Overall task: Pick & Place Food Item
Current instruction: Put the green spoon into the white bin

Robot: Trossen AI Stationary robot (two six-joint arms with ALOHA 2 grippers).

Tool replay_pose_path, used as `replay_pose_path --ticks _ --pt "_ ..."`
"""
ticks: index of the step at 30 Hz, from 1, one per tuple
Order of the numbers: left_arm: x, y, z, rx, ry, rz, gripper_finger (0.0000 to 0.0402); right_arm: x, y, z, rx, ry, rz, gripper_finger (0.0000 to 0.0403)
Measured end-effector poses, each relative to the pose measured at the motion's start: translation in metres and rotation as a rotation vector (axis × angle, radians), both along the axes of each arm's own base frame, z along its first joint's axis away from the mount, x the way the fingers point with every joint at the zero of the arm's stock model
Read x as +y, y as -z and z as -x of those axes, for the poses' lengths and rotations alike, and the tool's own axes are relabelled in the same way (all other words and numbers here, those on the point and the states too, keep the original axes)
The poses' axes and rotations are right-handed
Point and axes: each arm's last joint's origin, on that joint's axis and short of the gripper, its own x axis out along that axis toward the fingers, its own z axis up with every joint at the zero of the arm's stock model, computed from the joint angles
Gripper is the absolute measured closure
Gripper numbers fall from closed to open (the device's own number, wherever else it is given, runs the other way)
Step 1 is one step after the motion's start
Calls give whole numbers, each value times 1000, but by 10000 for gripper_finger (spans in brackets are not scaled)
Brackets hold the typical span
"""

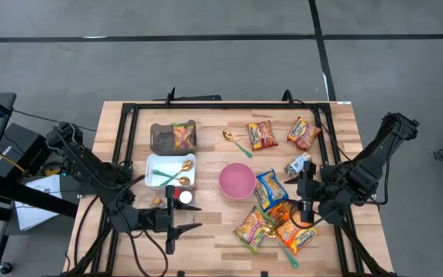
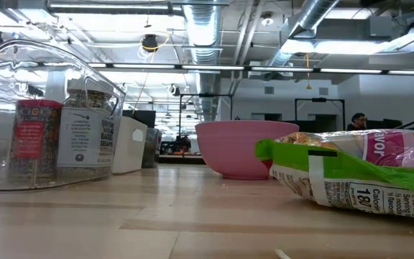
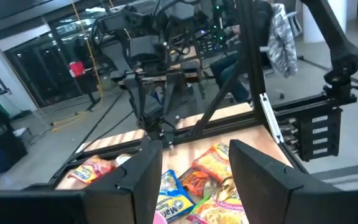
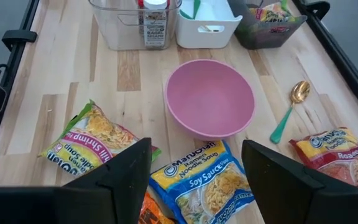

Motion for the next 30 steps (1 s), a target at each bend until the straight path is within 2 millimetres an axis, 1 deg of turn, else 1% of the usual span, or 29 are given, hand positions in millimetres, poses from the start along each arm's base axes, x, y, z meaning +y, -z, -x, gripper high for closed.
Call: replay_pose_path --ticks 13,19,25,30 --pt "0 3 0 26 1 -24 229 0 -1 -1 -9 4 -10 159" --pt "0 4 0 30 2 -28 229 2 0 -3 -35 86 -123 159" --pt "0 4 0 30 5 -28 230 15 19 -15 89 99 -185 159" --pt "0 4 0 31 5 -35 231 22 36 -34 222 126 -233 159"
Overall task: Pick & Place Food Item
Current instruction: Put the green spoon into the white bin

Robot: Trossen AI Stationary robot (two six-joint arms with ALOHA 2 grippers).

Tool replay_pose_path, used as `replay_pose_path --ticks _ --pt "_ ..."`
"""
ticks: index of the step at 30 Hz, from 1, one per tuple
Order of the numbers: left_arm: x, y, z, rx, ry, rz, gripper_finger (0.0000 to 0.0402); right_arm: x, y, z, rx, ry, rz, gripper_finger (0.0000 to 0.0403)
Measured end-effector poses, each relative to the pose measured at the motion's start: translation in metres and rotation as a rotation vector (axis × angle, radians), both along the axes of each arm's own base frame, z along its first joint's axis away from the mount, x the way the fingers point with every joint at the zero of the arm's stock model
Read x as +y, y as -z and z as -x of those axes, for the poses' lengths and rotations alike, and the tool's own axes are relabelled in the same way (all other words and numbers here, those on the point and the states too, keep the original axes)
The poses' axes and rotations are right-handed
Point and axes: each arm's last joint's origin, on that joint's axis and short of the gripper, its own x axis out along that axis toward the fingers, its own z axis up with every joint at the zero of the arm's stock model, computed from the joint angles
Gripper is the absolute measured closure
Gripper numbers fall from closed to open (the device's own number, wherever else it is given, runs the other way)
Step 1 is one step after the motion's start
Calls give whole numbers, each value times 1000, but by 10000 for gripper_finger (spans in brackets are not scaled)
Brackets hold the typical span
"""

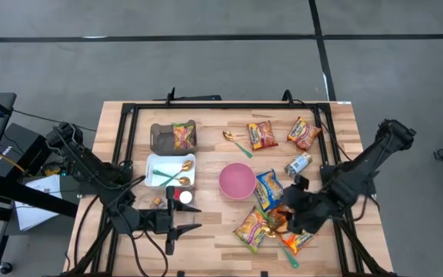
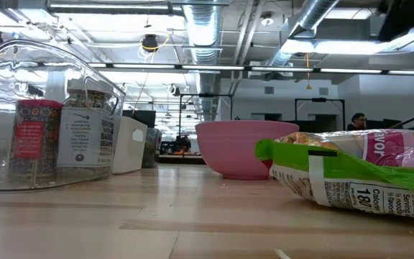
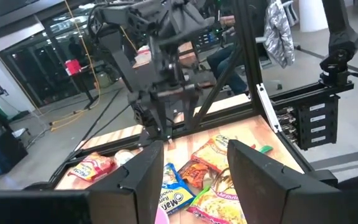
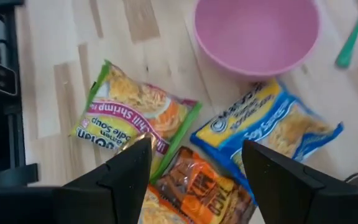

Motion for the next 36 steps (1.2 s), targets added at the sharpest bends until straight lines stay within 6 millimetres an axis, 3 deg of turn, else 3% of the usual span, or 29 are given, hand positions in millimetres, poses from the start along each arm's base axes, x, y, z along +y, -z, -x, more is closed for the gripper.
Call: replay_pose_path --ticks 10,21,28,36 --pt "7 -6 -1 -2 -5 -212 229 11 32 -28 166 131 -80 159" --pt "52 -28 -13 -50 -159 -198 229 43 75 -32 372 268 -239 159" --pt "79 -27 -30 -45 -190 -205 229 66 77 -27 319 298 -355 159" --pt "100 -28 -43 -58 -101 -205 229 70 85 -28 279 373 -357 159"
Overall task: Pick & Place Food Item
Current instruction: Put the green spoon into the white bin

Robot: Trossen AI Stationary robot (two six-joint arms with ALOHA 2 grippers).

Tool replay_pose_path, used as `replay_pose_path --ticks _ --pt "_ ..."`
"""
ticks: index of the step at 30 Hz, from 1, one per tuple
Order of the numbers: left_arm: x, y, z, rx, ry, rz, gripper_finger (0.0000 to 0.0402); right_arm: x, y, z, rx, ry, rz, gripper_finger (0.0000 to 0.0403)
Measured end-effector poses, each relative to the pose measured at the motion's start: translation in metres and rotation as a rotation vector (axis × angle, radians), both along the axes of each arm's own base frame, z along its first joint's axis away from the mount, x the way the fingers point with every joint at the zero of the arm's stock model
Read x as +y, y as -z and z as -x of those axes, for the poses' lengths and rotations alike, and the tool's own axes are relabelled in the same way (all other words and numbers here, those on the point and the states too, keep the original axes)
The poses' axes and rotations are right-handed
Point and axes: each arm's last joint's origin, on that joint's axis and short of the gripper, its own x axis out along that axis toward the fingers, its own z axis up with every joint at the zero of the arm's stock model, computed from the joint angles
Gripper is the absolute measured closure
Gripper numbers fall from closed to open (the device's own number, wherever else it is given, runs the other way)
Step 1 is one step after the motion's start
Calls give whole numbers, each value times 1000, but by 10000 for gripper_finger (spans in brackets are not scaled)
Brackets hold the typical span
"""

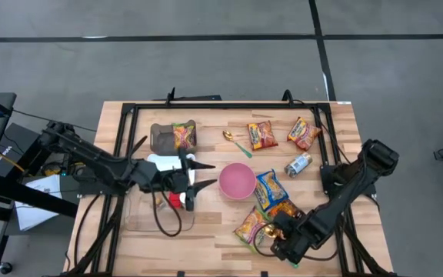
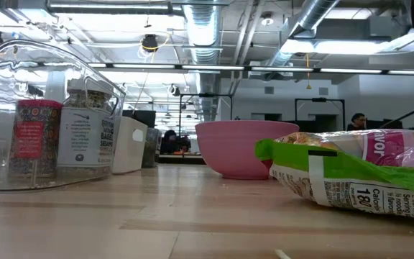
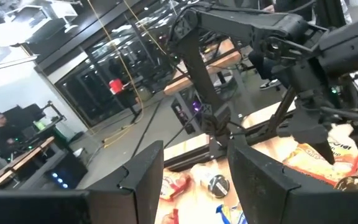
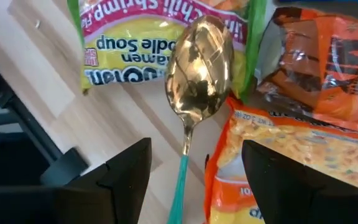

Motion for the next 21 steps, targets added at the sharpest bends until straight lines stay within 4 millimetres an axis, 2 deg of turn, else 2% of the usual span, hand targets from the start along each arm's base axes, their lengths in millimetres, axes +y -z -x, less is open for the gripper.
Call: replay_pose_path --ticks 9,17,21 --pt "9 -3 -4 -28 6 10 229 8 20 -10 67 -14 -71 159" --pt "14 -4 -6 -37 11 11 229 4 20 -15 53 6 -69 161" --pt "15 -4 -6 -37 7 11 229 3 20 -16 44 5 -54 176"
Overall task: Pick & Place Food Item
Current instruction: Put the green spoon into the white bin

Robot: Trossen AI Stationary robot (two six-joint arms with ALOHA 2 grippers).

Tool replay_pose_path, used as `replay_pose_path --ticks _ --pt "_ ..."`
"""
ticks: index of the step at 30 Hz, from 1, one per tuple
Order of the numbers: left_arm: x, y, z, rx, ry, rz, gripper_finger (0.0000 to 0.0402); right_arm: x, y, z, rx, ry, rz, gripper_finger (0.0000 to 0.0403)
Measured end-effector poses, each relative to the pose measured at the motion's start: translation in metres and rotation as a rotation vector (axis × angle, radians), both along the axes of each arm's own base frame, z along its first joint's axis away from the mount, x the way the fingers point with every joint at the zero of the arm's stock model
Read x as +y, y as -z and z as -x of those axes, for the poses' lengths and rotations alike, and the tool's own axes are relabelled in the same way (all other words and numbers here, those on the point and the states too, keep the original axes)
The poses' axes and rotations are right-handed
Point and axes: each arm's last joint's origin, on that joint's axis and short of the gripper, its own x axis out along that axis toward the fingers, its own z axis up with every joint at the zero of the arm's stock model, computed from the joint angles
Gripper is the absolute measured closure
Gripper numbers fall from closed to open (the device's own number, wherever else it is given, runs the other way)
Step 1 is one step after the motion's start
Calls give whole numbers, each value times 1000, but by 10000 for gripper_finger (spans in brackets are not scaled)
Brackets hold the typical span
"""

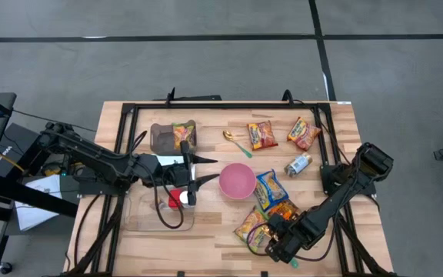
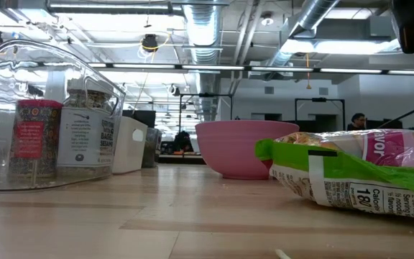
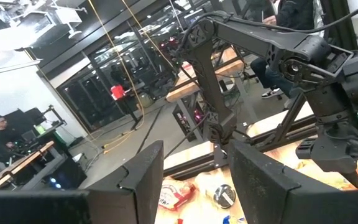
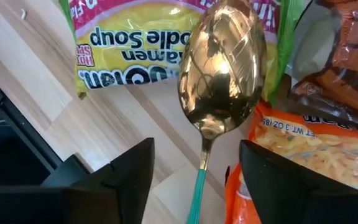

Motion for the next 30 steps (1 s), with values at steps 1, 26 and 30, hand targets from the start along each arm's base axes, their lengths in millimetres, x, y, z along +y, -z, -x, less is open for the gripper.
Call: replay_pose_path --ticks 1,26,30 --pt "0 0 0 0 0 0 229 0 0 0 1 0 0 182" --pt "-3 0 1 1 11 7 229 -2 0 -1 -15 -68 31 270" --pt "-3 0 1 2 11 7 229 -1 9 -6 6 -73 40 270"
